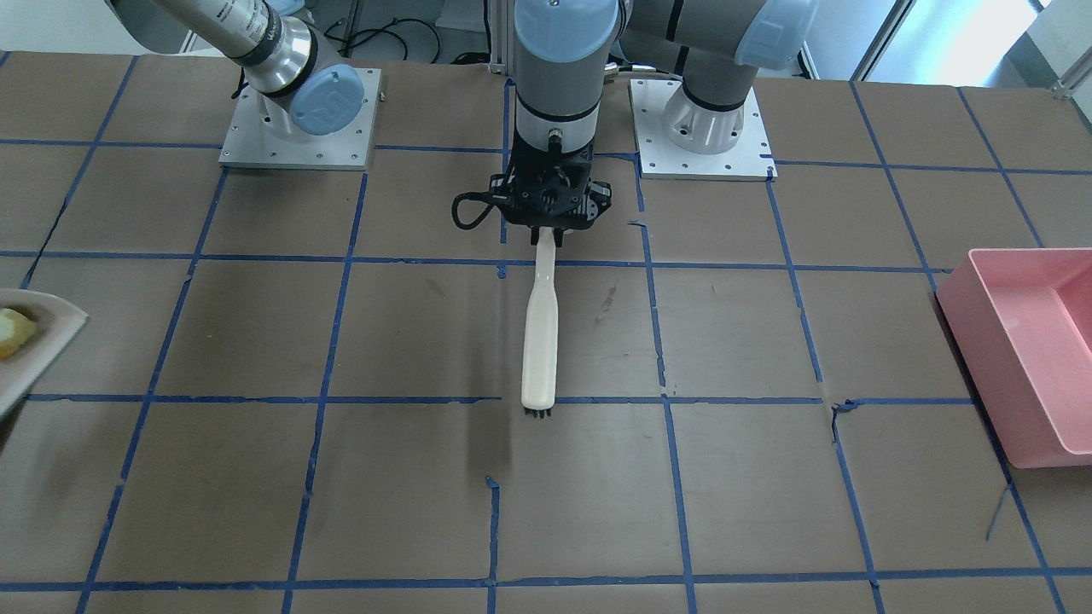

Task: Sweep and dump trash in nearest bin
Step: 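Lift the loaded dustpan over the black trash bin while the left arm withdraws, then tilt the dustpan with the right gripper to dump bread into the bin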

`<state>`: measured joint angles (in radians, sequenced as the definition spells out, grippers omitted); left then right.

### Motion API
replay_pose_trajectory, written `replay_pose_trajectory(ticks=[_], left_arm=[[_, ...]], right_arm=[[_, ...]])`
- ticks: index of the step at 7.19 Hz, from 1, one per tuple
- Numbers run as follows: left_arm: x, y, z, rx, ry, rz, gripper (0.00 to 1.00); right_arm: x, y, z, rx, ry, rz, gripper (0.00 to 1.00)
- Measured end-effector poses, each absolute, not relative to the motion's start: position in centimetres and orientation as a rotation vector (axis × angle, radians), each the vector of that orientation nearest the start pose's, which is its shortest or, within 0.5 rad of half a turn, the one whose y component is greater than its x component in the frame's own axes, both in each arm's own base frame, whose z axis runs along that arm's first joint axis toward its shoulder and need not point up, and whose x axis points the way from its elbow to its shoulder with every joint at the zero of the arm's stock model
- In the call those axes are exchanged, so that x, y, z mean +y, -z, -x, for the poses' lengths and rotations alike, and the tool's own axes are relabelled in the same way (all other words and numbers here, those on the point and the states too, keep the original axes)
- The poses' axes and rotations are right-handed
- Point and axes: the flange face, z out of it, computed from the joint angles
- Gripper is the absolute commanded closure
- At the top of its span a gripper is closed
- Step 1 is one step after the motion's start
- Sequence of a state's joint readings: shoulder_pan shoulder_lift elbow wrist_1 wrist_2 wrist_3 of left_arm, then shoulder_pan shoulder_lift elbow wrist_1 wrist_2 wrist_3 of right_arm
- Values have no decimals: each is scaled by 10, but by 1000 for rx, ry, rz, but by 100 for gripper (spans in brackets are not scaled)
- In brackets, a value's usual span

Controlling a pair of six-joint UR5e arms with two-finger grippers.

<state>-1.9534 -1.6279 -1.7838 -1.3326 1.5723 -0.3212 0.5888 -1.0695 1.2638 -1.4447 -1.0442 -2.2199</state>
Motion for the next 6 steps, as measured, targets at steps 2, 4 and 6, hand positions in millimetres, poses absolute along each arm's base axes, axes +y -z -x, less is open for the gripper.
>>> replay_pose_trajectory(ticks=[2, 4, 6], left_arm=[[-361, -349, 294, 3136, -69, 25, 100], [-324, -313, 307, 3187, 13, 113, 100], [-294, -300, 329, 3224, 93, 130, 100]], right_arm=[[-480, -372, 533, 2436, 743, 1416, 100], [-468, -380, 588, 2528, 652, 1423, 100], [-462, -390, 617, 2638, 506, 1517, 100]])
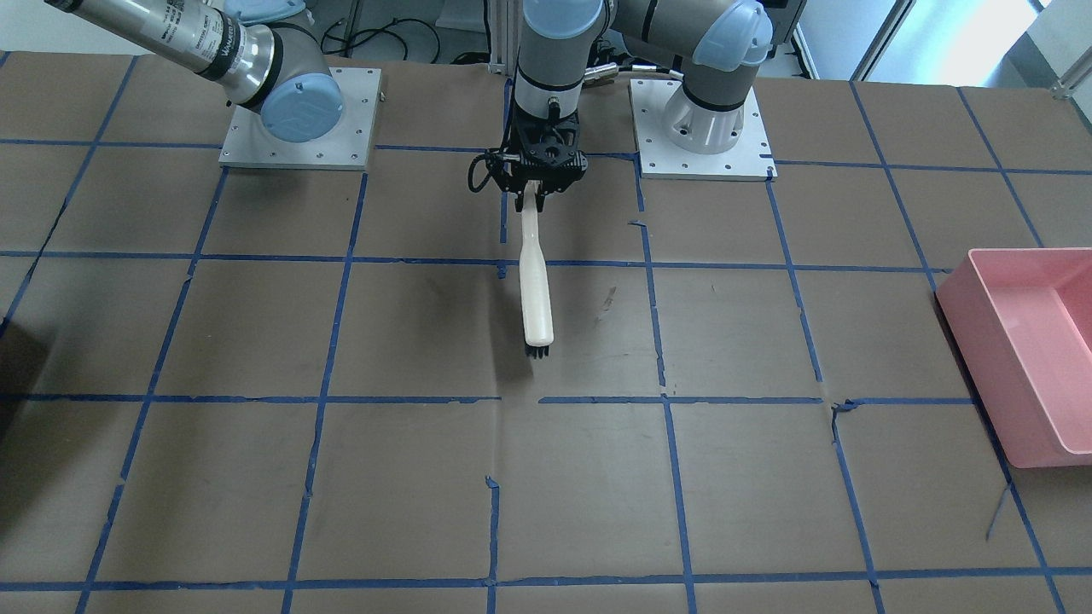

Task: Sweep and dump trash in nearest bin
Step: 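Tilt the dustpan with the right gripper to dump bread into the bin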

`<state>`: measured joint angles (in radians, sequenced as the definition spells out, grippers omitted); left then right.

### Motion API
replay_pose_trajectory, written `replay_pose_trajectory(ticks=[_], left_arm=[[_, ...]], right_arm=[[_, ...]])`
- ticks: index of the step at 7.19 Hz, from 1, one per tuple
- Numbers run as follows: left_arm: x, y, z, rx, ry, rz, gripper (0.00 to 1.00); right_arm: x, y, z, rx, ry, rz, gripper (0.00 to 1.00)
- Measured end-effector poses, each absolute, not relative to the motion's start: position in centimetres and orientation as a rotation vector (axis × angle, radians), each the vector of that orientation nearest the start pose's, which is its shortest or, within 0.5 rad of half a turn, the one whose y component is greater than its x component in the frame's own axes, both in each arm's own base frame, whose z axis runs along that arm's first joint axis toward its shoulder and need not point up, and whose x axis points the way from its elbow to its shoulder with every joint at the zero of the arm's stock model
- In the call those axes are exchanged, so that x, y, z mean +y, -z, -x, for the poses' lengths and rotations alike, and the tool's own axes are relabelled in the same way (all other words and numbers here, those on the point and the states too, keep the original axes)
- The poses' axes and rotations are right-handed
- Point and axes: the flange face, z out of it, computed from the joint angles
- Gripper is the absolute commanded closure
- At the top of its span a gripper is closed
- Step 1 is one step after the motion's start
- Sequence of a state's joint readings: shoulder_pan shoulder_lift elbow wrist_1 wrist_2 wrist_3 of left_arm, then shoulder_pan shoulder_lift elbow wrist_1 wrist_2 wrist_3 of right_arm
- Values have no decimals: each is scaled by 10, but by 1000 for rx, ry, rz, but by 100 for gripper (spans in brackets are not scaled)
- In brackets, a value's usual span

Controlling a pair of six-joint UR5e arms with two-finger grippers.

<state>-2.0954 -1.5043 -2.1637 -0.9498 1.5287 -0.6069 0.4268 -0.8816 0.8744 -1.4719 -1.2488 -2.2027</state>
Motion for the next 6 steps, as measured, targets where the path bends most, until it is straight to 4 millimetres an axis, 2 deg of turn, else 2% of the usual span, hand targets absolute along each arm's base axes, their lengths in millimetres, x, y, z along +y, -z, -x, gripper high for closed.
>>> replay_pose_trajectory(ticks=[1, 2, 3, 4, 6], left_arm=[[-282, -298, 338, 3235, 118, 95, 100], [-268, -292, 346, 3245, 151, 46, 100], [-253, -282, 349, 3255, 194, 4, 100], [-241, -270, 347, 3264, 226, -15, 100], [-224, -249, 338, 3263, 226, -11, 100]], right_arm=[[-464, -399, 625, 2698, 428, 1592, 100], [-478, -407, 621, 2739, 328, 1688, 100], [-500, -412, 606, 2745, 202, 1776, 100], [-517, -413, 595, 2754, 81, 1846, 100], [-531, -411, 583, 2815, -155, 1972, 100]])
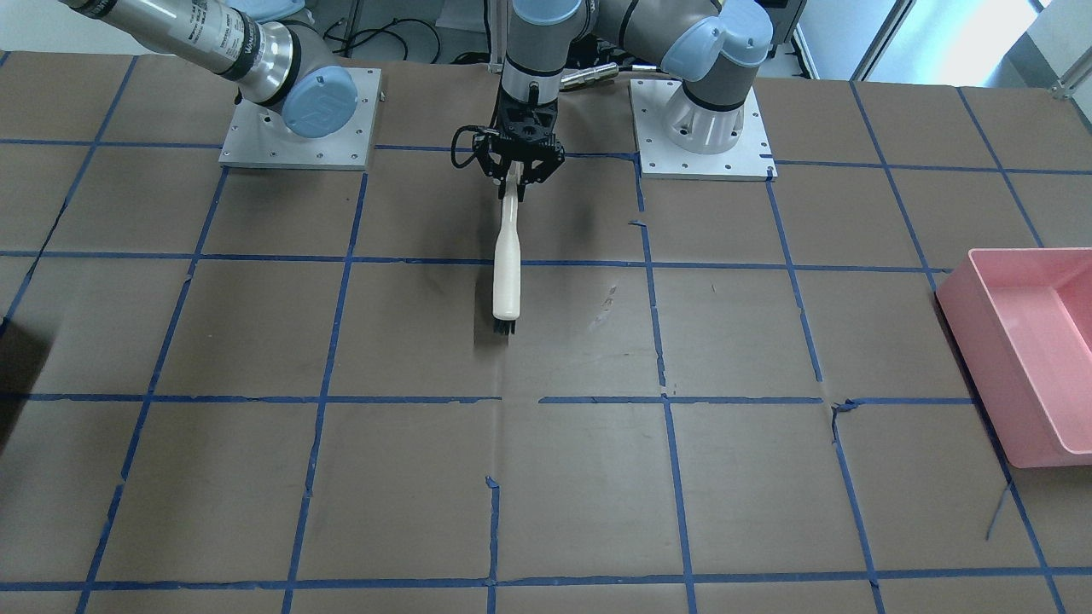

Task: Sweep and dump trash in nearest bin
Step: 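Tilt the dustpan with the right gripper to dump bread into the bin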

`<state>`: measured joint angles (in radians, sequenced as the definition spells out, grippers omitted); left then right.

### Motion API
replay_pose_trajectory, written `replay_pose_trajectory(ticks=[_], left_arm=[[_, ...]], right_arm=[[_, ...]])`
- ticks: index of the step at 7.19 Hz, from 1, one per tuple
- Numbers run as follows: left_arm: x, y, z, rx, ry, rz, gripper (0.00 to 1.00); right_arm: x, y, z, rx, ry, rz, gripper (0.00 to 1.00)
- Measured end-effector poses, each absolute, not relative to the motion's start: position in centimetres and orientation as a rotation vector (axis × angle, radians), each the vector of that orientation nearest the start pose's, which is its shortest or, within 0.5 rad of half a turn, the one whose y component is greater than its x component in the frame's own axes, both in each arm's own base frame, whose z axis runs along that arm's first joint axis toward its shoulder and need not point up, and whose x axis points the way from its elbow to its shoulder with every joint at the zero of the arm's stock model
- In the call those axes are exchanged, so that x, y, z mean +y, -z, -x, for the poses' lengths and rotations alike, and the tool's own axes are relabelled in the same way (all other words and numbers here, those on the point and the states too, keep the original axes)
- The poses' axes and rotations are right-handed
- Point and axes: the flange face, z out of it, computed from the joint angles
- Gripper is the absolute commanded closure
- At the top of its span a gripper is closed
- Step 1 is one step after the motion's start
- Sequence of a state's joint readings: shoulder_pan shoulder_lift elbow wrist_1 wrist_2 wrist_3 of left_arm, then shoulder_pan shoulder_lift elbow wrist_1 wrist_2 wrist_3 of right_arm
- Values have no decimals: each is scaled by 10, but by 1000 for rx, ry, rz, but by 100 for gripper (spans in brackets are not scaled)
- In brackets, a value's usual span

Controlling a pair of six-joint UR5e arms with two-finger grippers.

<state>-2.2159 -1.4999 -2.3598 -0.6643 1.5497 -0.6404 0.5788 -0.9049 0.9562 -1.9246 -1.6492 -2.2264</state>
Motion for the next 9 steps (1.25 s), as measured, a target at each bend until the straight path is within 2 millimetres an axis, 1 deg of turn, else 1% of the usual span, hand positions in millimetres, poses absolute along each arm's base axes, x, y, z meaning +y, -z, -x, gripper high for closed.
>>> replay_pose_trajectory(ticks=[1, 2, 3, 5, 7, 8, 9], left_arm=[[-217, -241, 334, 3258, 206, 19, 100], [-213, -237, 334, 3256, 191, 51, 100], [-211, -235, 336, 3255, 185, 67, 100], [-210, -236, 341, 3266, 201, 69, 100], [-208, -240, 345, 3283, 241, 39, 100], [-205, -240, 347, 3283, 258, 16, 100], [-202, -239, 348, 3276, 269, 0, 100]], right_arm=[[-534, -410, 576, 2829, -290, 2003, 100], [-539, -414, 564, 2824, -399, 2026, 100], [-543, -424, 551, 2820, -467, 2045, 100], [-544, -445, 534, 2823, -511, 2074, 100], [-548, -458, 517, 2823, -553, 2100, 100], [-549, -455, 514, 2840, -587, 2108, 100], [-546, -447, 509, 2876, -620, 2119, 100]])
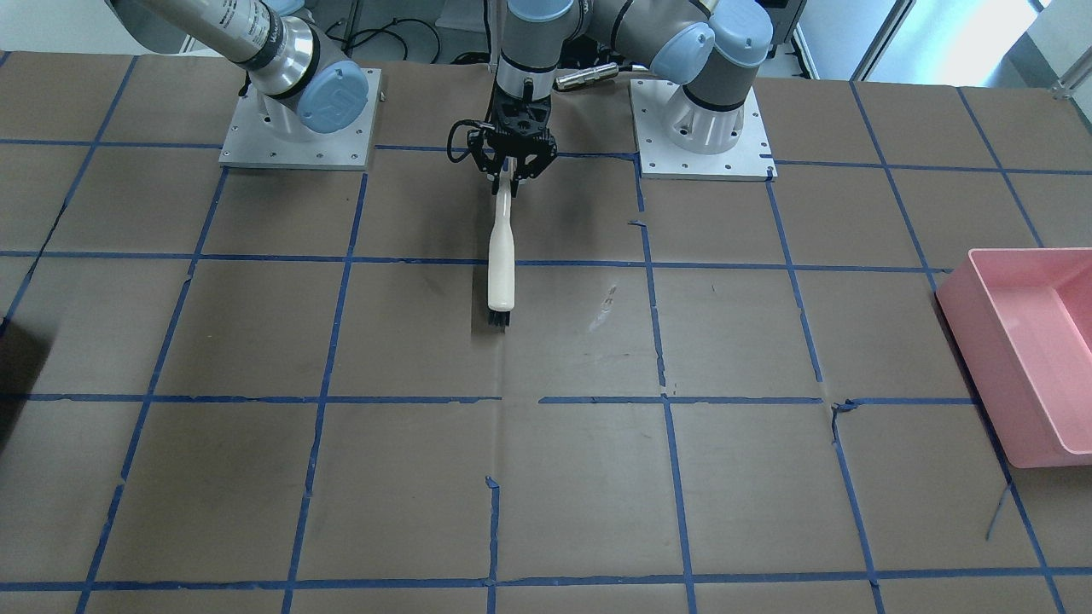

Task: Sweep and dump trash in nearest bin
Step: 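Tilt the dustpan with the right gripper to dump bread into the bin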

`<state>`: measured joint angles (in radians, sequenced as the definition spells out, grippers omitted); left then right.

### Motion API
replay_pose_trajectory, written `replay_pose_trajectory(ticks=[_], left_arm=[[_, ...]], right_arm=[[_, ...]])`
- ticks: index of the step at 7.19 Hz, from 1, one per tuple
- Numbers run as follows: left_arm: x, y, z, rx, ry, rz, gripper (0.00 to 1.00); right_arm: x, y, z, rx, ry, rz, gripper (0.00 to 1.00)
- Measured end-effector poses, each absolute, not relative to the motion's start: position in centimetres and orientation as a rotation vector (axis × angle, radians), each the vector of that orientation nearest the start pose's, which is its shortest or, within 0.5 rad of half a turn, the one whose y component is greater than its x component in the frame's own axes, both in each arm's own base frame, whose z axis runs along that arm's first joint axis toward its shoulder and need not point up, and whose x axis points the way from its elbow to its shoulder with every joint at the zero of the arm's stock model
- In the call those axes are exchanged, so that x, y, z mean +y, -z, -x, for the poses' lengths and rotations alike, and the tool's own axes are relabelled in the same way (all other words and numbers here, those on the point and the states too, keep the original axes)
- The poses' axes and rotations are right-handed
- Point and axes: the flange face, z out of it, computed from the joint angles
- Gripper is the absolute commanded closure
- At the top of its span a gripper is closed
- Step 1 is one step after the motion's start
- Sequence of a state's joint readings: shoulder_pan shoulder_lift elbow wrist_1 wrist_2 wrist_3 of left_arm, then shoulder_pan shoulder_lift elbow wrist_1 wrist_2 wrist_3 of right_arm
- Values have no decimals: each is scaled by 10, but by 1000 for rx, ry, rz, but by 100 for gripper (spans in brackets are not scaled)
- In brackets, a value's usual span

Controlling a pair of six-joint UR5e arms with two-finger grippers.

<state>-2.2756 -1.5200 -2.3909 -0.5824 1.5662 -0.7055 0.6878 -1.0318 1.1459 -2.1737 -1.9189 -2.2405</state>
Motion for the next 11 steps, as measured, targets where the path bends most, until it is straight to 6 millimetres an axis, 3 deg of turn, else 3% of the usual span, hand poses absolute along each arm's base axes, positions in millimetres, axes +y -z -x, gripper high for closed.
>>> replay_pose_trajectory(ticks=[4, 11], left_arm=[[-200, -235, 345, 3245, 291, -22, 100], [-201, -234, 346, 3216, 239, -20, 100]], right_arm=[[-528, -455, 463, 3004, -658, 2195, 100], [-528, -465, 451, 3000, -701, 2217, 100]])
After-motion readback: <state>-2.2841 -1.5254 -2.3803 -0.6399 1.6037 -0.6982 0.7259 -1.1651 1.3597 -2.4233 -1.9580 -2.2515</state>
